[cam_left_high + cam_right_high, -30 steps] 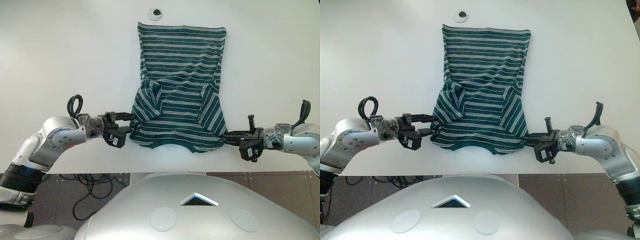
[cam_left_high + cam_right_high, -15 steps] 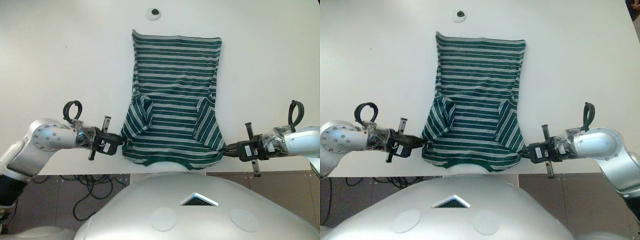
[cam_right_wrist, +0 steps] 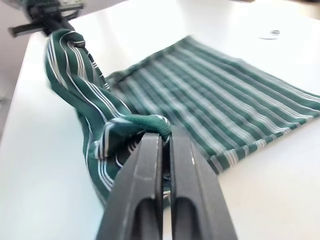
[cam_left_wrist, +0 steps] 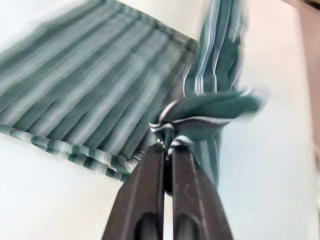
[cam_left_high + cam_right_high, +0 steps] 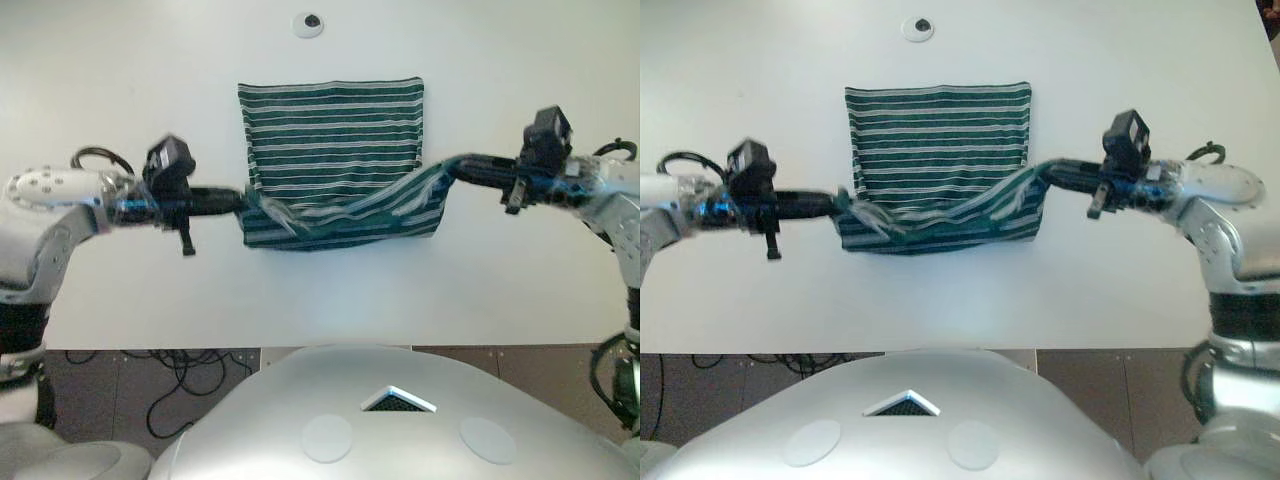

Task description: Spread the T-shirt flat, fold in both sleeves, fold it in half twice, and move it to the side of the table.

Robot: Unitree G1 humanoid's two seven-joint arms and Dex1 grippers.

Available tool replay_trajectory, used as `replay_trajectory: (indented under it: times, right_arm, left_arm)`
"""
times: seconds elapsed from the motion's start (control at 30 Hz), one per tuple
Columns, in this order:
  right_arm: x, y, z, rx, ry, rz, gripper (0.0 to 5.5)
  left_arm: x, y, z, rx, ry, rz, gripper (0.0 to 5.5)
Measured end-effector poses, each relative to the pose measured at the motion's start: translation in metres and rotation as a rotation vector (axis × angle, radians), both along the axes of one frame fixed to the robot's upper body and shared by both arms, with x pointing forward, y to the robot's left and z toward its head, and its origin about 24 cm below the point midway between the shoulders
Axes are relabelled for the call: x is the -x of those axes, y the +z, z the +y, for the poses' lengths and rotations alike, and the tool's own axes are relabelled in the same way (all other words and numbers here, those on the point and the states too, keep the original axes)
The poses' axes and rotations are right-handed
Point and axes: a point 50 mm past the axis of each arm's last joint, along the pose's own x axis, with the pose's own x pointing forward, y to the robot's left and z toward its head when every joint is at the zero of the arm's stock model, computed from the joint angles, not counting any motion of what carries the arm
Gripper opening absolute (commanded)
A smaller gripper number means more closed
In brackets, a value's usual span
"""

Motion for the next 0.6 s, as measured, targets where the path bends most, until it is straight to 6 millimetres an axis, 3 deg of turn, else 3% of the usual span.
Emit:
replay_trajectory:
  times: [0.1,0.23,0.47,0.6]
  right_arm:
    - [-0.032,-0.01,0.009,-0.027,-0.099,0.0,0.0]
    - [-0.061,-0.016,0.02,-0.015,-0.16,-0.016,0.0]
    - [-0.082,-0.036,0.019,0.075,-0.28,0.036,1.1]
    - [-0.095,-0.041,0.029,0.038,-0.409,0.059,1.1]
  left_arm:
    - [-0.033,-0.011,-0.006,0.021,0.187,-0.008,0.02]
    - [-0.061,-0.019,-0.008,0.016,0.327,-0.003,0.02]
    - [-0.082,-0.049,-0.014,0.022,0.501,0.083,0.99]
    - [-0.096,-0.054,0.002,0.04,0.722,0.079,0.99]
